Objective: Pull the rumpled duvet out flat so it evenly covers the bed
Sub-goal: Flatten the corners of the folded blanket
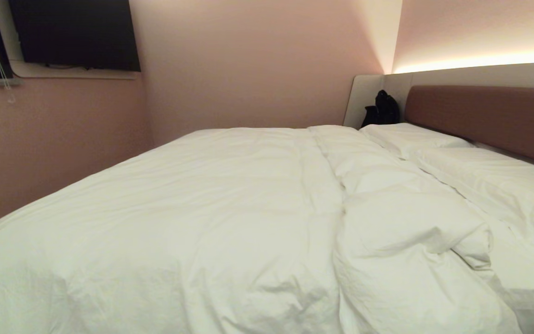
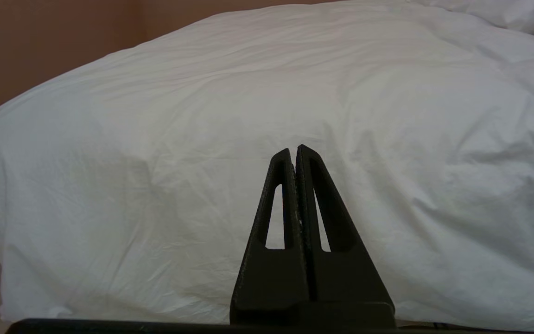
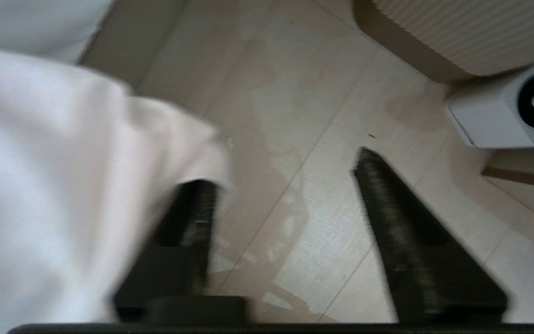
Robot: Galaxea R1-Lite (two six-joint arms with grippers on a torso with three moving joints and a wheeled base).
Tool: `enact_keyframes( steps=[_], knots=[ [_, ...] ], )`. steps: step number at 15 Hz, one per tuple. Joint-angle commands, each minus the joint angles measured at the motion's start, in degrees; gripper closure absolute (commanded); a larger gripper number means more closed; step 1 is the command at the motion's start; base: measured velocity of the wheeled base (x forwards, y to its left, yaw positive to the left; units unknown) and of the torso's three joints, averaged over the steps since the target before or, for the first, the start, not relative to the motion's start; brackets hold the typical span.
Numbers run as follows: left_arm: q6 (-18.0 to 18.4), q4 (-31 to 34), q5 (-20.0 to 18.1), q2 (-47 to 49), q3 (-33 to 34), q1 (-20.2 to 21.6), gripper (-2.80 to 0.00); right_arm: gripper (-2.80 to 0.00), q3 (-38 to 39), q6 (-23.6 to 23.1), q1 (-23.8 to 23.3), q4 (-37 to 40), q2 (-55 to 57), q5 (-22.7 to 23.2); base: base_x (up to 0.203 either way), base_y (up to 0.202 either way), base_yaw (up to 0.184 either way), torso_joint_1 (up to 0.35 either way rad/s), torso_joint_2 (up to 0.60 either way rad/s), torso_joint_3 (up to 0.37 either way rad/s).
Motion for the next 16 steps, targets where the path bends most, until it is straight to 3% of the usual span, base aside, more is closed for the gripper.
enact_keyframes(
  steps=[1,10,16],
  knots=[
    [0.0,0.0,0.0,0.0,0.0,0.0,0.00,0.00,0.0,3.1,3.5,-0.5,0.3,0.0,0.000,0.000,0.000,0.000,0.00,0.000],
    [0.0,0.0,0.0,0.0,0.0,0.0,0.00,0.00,0.0,10.1,11.2,3.4,-4.2,-0.8,0.000,0.000,0.000,0.000,0.00,0.000],
    [0.0,0.0,0.0,0.0,0.0,0.0,0.00,0.00,0.0,10.5,13.8,4.1,-20.7,-0.6,0.000,0.000,0.000,0.000,0.00,0.000]
  ],
)
